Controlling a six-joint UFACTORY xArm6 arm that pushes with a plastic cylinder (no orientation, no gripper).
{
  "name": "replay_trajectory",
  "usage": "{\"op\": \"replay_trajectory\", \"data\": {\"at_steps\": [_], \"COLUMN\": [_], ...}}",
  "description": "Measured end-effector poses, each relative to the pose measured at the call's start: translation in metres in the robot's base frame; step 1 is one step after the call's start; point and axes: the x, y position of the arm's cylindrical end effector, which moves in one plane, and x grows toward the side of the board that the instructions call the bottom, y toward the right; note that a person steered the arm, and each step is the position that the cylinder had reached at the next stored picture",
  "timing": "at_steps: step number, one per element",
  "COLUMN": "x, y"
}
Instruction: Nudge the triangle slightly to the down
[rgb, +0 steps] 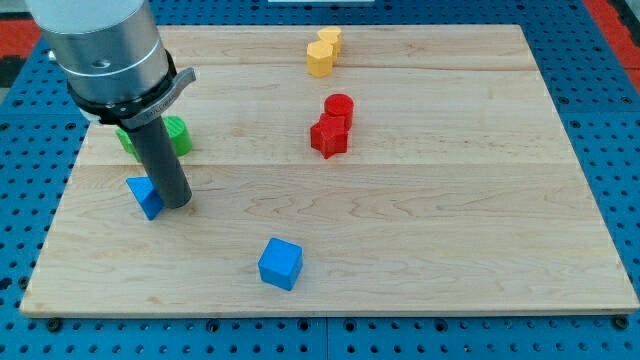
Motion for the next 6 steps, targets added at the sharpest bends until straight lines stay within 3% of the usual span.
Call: {"op": "replay_trajectory", "data": {"at_steps": [2, 3, 4, 5, 6], "x": [-0.008, -0.045, -0.027, 0.012, 0.012], "y": [-0.046, -0.044, -0.069, -0.05, -0.003]}}
